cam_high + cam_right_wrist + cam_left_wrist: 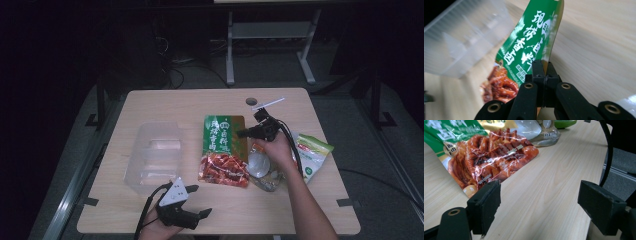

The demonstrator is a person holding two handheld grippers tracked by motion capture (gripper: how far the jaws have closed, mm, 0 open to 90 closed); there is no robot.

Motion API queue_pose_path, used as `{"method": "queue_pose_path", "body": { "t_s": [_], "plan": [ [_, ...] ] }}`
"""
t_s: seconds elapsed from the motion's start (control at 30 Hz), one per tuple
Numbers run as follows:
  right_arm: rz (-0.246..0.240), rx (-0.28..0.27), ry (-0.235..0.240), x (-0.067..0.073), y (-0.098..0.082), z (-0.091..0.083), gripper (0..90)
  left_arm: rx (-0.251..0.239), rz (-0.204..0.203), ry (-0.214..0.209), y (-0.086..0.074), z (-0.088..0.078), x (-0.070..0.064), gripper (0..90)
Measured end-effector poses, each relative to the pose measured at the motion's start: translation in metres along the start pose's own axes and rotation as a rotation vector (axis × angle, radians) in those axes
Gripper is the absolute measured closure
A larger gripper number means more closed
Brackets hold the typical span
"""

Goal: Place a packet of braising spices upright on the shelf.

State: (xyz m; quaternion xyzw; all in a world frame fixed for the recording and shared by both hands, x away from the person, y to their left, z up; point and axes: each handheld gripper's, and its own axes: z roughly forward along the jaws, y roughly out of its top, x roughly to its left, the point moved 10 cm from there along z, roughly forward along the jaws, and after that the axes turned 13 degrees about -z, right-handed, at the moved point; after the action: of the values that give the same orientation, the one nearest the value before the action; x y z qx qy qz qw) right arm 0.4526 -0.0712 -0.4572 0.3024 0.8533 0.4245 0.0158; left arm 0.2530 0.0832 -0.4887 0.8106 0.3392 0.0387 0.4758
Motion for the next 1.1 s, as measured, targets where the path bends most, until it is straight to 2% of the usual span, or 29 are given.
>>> {"method": "queue_pose_path", "body": {
  "t_s": [0.03, 0.07, 0.1, 0.17, 0.33, 0.5, 0.57, 0.67, 0.83, 0.9, 0.93, 0.97, 1.03, 1.1],
  "plan": [
    [-0.046, -0.022, 0.002, 0.012, 0.007, -0.011, 89.9, 0.003, 0.005, 0.007, 0.001, 0.0, 0.0, 18.6],
    [-0.046, -0.022, 0.002, 0.012, 0.007, -0.011, 89.9, 0.002, 0.003, 0.009, 0.002, 0.0, -0.001, 18.6],
    [-0.082, -0.034, 0.002, 0.02, 0.011, -0.02, 89.9, 0.002, 0.002, 0.01, 0.004, 0.001, -0.002, 18.6],
    [-0.116, -0.045, -0.002, 0.027, 0.014, -0.028, 89.9, 0.0, 0.01, 0.017, 0.007, 0.003, 0.0, 18.8],
    [-0.197, -0.068, -0.012, 0.044, 0.013, -0.049, 89.9, -0.007, -0.008, 0.033, 0.02, 0.012, 0.007, 19.2],
    [-0.26, -0.108, -0.03, 0.061, 0.007, -0.071, 90.0, -0.024, -0.034, 0.069, 0.035, 0.024, 0.014, 19.4],
    [-0.277, -0.135, -0.038, 0.068, 0.0, -0.079, 89.9, -0.021, -0.037, 0.079, 0.039, 0.031, 0.018, 20.3],
    [-0.289, -0.159, -0.046, 0.071, -0.007, -0.083, 89.9, 0.003, -0.059, 0.091, 0.044, 0.044, 0.026, 21.6],
    [-0.289, -0.159, -0.046, 0.068, -0.016, -0.087, 89.9, 0.007, -0.136, 0.11, 0.051, 0.061, 0.045, 23.1],
    [-0.293, -0.161, -0.047, 0.067, -0.019, -0.087, 89.9, 0.008, -0.177, 0.079, 0.053, 0.069, 0.048, 23.6],
    [-0.296, -0.158, -0.049, 0.065, -0.02, -0.087, 89.9, 0.025, -0.203, 0.044, 0.056, 0.078, 0.052, 23.8],
    [-0.296, -0.158, -0.049, 0.065, -0.02, -0.087, 89.9, 0.025, -0.203, 0.044, 0.056, 0.078, 0.052, 24.8],
    [-0.29, -0.166, -0.042, 0.063, -0.023, -0.086, 89.9, 0.036, -0.238, 0.014, 0.059, 0.083, 0.052, 26.3],
    [-0.29, -0.175, -0.035, 0.063, -0.023, -0.086, 89.9, 0.021, -0.26, -0.006, 0.064, 0.086, 0.053, 32.7]
  ]
}}
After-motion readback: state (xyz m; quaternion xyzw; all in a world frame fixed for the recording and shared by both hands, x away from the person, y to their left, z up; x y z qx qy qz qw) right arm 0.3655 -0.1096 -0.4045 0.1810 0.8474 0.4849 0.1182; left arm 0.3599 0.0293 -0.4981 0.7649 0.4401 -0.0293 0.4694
